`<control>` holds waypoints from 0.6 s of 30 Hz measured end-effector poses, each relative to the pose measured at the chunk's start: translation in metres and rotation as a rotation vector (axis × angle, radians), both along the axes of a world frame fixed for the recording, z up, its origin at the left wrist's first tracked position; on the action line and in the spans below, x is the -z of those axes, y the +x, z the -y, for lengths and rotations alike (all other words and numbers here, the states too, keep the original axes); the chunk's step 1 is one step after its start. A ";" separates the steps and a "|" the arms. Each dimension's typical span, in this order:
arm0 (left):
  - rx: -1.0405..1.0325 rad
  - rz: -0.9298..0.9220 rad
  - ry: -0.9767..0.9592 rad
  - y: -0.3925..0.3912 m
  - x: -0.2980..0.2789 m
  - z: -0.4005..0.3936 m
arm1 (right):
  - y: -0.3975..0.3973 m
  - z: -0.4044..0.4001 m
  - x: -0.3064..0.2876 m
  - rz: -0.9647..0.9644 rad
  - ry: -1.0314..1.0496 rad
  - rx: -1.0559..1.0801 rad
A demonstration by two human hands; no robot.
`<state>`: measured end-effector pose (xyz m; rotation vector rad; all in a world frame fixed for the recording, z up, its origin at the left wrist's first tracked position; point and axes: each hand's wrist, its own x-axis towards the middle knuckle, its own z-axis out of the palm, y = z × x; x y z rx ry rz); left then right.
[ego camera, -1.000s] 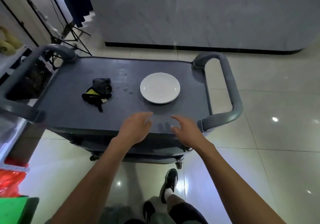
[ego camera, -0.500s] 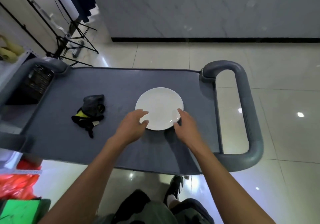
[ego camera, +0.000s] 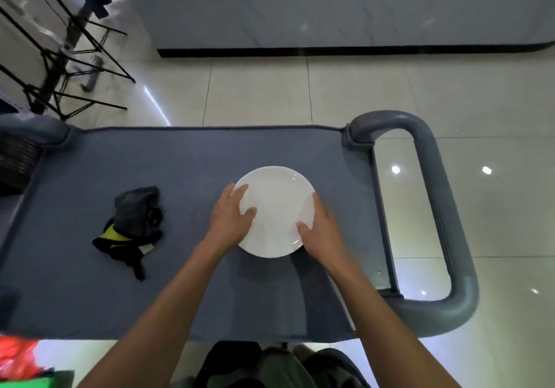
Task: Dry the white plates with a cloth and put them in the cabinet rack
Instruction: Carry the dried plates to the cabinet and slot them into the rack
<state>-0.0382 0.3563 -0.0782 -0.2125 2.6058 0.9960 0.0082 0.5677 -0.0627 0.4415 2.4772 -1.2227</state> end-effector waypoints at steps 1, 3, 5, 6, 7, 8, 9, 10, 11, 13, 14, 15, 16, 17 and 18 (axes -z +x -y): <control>0.002 -0.001 0.009 -0.003 0.002 0.000 | 0.000 0.002 0.000 -0.002 -0.010 0.020; 0.014 -0.005 0.030 -0.007 0.007 -0.001 | 0.000 0.004 0.001 -0.009 -0.016 0.053; 0.000 -0.017 0.064 -0.010 0.010 -0.001 | 0.000 0.005 0.002 -0.020 -0.036 0.107; -0.007 -0.027 0.080 -0.011 0.011 -0.001 | 0.000 0.005 0.002 -0.028 -0.052 0.145; -0.012 -0.036 0.092 -0.011 0.012 -0.002 | 0.000 0.007 0.003 -0.036 -0.073 0.187; -0.012 -0.041 0.099 -0.011 0.013 -0.002 | -0.001 0.008 0.003 -0.045 -0.096 0.226; -0.010 -0.042 0.103 -0.011 0.014 -0.002 | -0.001 0.009 0.003 -0.053 -0.115 0.258; -0.006 -0.041 0.104 -0.011 0.014 -0.002 | -0.001 0.012 0.004 -0.059 -0.127 0.284; -0.003 -0.041 0.106 -0.011 0.015 -0.001 | -0.001 0.014 0.005 -0.064 -0.132 0.306; 0.000 -0.041 0.120 -0.011 0.017 -0.001 | -0.001 0.019 0.006 -0.076 -0.128 0.338; 0.001 -0.041 0.128 -0.011 0.017 0.000 | -0.001 0.021 0.007 -0.081 -0.122 0.348; 0.001 -0.041 0.134 -0.010 0.018 -0.001 | -0.002 0.023 0.008 -0.081 -0.115 0.356; -0.002 -0.041 0.141 -0.010 0.018 0.000 | -0.002 0.025 0.009 -0.079 -0.107 0.364; -0.007 -0.041 0.150 -0.010 0.018 0.000 | -0.003 0.026 0.010 -0.075 -0.101 0.375; -0.013 -0.041 0.160 -0.010 0.018 0.000 | -0.003 0.027 0.010 -0.073 -0.097 0.386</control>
